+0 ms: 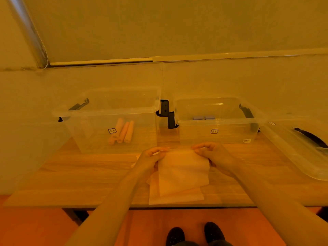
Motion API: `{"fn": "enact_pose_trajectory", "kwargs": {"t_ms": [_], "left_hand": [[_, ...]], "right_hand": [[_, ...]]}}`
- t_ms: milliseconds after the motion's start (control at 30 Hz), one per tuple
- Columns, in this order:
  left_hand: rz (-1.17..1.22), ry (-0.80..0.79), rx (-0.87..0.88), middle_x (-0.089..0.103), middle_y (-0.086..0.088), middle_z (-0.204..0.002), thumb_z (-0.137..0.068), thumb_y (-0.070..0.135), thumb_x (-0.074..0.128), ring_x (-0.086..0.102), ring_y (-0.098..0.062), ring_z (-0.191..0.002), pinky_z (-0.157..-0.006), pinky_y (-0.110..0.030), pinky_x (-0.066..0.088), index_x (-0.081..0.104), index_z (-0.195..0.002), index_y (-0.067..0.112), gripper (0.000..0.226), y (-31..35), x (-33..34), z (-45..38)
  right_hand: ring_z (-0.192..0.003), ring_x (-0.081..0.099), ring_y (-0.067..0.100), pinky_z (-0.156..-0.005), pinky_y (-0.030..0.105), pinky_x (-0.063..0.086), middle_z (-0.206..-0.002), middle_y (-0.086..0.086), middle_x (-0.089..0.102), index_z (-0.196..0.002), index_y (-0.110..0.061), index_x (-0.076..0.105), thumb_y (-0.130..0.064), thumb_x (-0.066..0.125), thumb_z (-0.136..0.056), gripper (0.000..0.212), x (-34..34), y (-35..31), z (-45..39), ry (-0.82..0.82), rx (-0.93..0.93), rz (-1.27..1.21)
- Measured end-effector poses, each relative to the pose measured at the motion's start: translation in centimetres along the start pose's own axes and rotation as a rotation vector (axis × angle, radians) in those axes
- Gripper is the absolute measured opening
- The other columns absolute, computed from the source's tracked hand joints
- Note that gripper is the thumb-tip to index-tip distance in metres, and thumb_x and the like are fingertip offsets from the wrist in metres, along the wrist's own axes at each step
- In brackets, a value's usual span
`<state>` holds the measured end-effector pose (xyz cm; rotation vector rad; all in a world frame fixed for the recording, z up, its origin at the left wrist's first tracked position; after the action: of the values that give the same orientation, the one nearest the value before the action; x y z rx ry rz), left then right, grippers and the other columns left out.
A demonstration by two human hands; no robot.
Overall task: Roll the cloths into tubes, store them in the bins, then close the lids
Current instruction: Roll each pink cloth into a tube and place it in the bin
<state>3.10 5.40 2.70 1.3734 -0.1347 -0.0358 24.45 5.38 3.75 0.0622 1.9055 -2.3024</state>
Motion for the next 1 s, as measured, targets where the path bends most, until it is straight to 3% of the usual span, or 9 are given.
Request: {"fn": "enact_pose_trajectory", "kwargs": {"t_ms": [167,367,567,733,900,1000], "left_hand": [[-0.014,-0.031,-0.031,0.066,-0.008,-0.108,-0.096,0.005,0.049,0.062,-0.023,-0.09,-0.073,-0.035,0.054,0.073,-0.094,0.021,0.029,-0.6,-0.1,0.2],[-0.019,-0.002,-0.053,0.067,-0.008,-0.105,-0.094,0.011,0.054,0.063,-0.029,-0.096,-0.091,-0.05,0.051,0.075,-0.084,0.022,0.026,-1.3,-0.4,0.1],[-0.004,0.008,-0.052,0.069,-0.003,-0.101,-0.094,0.013,0.055,0.064,-0.024,-0.099,-0.086,-0.041,0.054,0.073,-0.09,0.017,0.018,-1.3,-0.5,0.2],[0.046,0.026,-0.063,0.071,-0.003,-0.1,-0.091,0.014,0.058,0.065,-0.024,-0.1,-0.088,-0.042,0.054,0.076,-0.087,0.019,0.019,-1.4,-1.2,0.0],[0.066,0.02,-0.051,0.068,-0.008,-0.109,-0.09,0.013,0.058,0.063,-0.027,-0.104,-0.09,-0.043,0.053,0.074,-0.093,0.016,0.017,-1.2,-1.4,0.1],[0.1,0.016,-0.047,0.068,-0.01,-0.109,-0.091,0.01,0.056,0.063,-0.027,-0.104,-0.09,-0.041,0.053,0.071,-0.102,0.01,0.018,-1.1,-1.5,0.1]], "right_hand": [[-0.098,0.064,0.023,-0.077,0.034,0.057,-0.11,0.004,0.066,-0.103,-0.017,0.07,-0.011,0.06,-0.092,0.016,-0.1,0.3,0.0,0.005,-0.002,0.003],[-0.09,0.065,0.018,-0.069,0.028,0.056,-0.106,0.001,0.067,-0.101,-0.019,0.07,-0.011,0.06,-0.092,0.016,0.1,0.3,0.0,-0.006,-0.006,0.013],[-0.094,0.066,0.019,-0.069,0.027,0.055,-0.108,0.003,0.067,-0.104,-0.017,0.07,-0.01,0.061,-0.091,0.017,0.4,0.3,0.0,-0.034,0.02,-0.006],[-0.092,0.066,0.019,-0.065,0.025,0.054,-0.104,0.005,0.069,-0.103,-0.012,0.07,-0.01,0.063,-0.089,0.016,0.3,0.4,0.2,-0.05,0.032,-0.014],[-0.104,0.063,0.024,-0.084,0.038,0.056,-0.11,0.005,0.068,-0.106,-0.013,0.071,-0.013,0.063,-0.089,0.018,0.0,0.6,0.0,-0.035,0.032,-0.031],[-0.102,0.065,0.024,-0.083,0.039,0.057,-0.108,0.005,0.069,-0.1,-0.015,0.071,-0.009,0.061,-0.09,0.016,-0.1,0.6,0.1,-0.033,0.029,-0.099]]}}
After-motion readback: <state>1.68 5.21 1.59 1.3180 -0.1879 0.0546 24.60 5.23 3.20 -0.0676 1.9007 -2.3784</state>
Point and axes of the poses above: each hand's wrist, its own z-axis away from the middle knuckle, its own x-axis out of the palm, y = z × x, the point moved 7 cm from there along -z, towards the middle knuckle
